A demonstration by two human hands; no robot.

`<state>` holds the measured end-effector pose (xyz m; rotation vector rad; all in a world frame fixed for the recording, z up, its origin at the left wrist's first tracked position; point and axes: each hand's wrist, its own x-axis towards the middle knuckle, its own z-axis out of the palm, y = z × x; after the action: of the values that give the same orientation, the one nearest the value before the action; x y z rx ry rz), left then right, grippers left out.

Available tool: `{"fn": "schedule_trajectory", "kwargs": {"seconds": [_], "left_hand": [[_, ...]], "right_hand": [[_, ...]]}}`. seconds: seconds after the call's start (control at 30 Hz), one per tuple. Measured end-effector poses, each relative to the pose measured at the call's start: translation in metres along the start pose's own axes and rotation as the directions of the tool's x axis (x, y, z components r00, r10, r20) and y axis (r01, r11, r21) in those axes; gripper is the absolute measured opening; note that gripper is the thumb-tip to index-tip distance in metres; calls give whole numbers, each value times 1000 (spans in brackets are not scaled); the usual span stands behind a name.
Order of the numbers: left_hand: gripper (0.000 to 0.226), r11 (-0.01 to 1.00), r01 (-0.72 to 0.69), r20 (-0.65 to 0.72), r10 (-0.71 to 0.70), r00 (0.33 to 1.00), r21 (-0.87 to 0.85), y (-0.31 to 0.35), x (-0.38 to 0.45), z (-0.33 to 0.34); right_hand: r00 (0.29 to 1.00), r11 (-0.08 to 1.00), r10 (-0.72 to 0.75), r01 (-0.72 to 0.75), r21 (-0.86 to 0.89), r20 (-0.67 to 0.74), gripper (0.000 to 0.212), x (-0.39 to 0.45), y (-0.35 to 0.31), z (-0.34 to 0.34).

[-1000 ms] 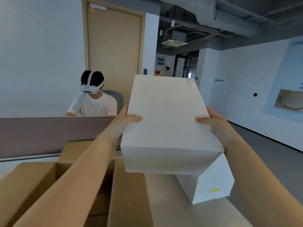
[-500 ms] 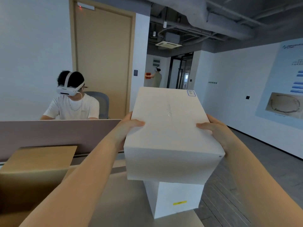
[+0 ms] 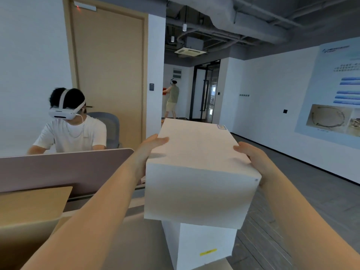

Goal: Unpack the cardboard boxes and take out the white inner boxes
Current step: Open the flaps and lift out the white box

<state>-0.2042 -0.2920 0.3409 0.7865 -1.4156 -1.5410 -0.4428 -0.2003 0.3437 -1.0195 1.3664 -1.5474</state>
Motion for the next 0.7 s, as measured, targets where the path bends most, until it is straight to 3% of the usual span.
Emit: {"fn": "schedule_trajectory", "kwargs": {"seconds": [0.07, 0.13, 0.23, 0.27, 0.33, 0.47, 0.57, 0.7], "left_hand": [[26, 996, 6, -3, -6, 1000, -88, 1, -6, 1], [30, 994, -5, 23, 7, 1000, -113, -4, -12, -3], [92, 996, -71, 60, 73, 996, -49, -16, -20, -12], [102, 995, -99, 79, 100, 992, -25, -20, -27, -12], [105, 991, -127, 82, 124, 989, 34, -34, -38, -12], [49, 989, -140, -34, 142, 989, 45, -59, -52, -9], [38, 995, -99, -47, 99, 994, 8, -70, -57, -8], [39, 997, -33, -44, 30, 999, -71, -79, -66, -1]], "right_hand": [[1000, 995, 2, -3, 102, 4, 56, 1, 2, -2], [999, 980, -38, 30, 197, 38, 70, -4, 6, -3], [993, 985, -104, 95, 146, 55, 106, -20, 13, -4], [991, 987, -121, 113, 116, 62, 115, -26, 17, -4], [986, 988, -154, 152, 40, 68, 98, -39, 29, 0], [974, 982, -186, 183, -38, -132, 27, -55, 56, 10], [968, 991, -137, 134, -32, -209, 22, -61, 73, 12], [980, 995, -98, 97, -15, -172, 23, -66, 92, 9]]}}
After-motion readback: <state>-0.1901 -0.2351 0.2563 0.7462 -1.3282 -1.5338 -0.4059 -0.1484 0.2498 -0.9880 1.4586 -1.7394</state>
